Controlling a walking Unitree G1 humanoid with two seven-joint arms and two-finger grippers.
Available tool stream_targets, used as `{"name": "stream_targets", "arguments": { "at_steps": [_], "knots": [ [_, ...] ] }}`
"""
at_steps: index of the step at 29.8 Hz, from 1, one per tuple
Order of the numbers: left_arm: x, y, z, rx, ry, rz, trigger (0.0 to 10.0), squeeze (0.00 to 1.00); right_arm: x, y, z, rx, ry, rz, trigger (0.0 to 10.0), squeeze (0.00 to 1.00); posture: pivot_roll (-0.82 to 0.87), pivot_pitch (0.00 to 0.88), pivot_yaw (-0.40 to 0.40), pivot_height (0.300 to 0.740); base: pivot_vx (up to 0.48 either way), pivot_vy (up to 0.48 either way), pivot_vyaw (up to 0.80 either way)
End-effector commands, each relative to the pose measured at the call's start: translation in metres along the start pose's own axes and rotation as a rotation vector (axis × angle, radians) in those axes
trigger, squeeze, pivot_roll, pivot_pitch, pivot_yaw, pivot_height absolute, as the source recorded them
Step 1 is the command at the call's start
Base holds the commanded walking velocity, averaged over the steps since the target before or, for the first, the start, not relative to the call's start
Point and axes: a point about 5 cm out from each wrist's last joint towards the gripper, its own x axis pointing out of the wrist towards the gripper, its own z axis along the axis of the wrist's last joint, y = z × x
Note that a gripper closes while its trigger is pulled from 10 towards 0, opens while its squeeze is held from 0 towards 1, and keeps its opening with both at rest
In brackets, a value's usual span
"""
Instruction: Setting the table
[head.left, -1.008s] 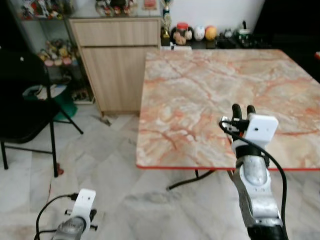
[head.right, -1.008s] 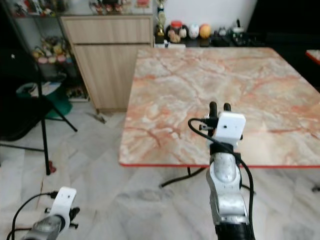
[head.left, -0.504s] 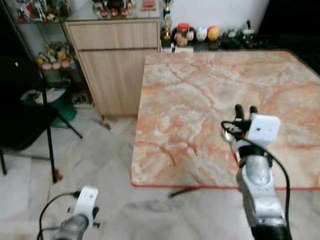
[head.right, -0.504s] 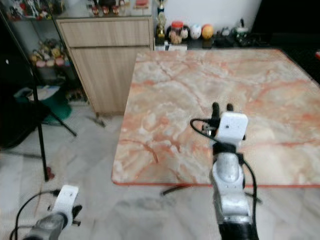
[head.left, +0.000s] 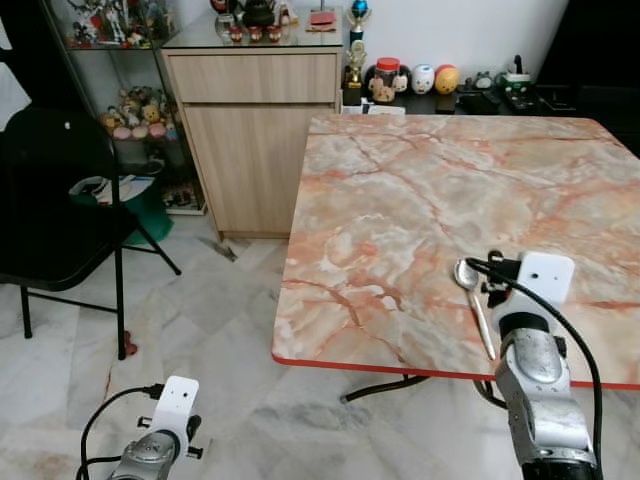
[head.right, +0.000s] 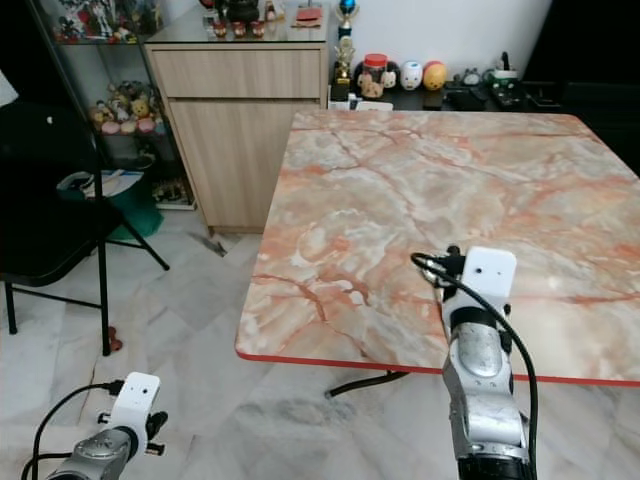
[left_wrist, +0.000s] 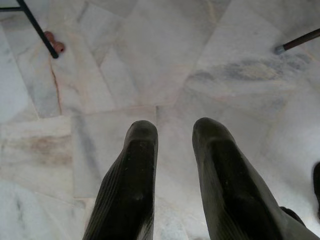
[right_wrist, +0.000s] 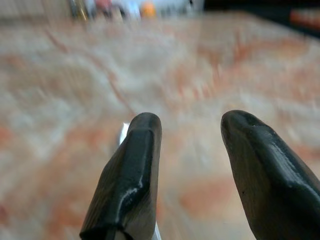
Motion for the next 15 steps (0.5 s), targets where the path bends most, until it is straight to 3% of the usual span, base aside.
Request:
{"name": "stream_targets", "arguments": {
  "at_steps": [1,4,15],
  "knots": [
    [-0.001,0.001,-0.004,0.012,0.019,-0.002,10.0,0.0,0.002,0.003,-0.005,0.019,0.06,0.022,10.0,0.0,-0.01,0.0,0.007,0.74,0.0,0.0,0.0],
    [-0.001,0.001,-0.004,0.013,0.019,-0.001,10.0,0.0,0.003,0.007,-0.016,0.081,0.151,0.051,10.0,0.0,0.0,0.0,0.007,0.74,0.0,0.0,0.0],
    [-0.001,0.001,-0.004,0.013,0.018,0.0,10.0,0.0,0.006,0.021,-0.018,0.157,0.227,0.145,10.0,0.0,0.0,0.0,0.009,0.74,0.0,0.0,0.0]
  ]
}}
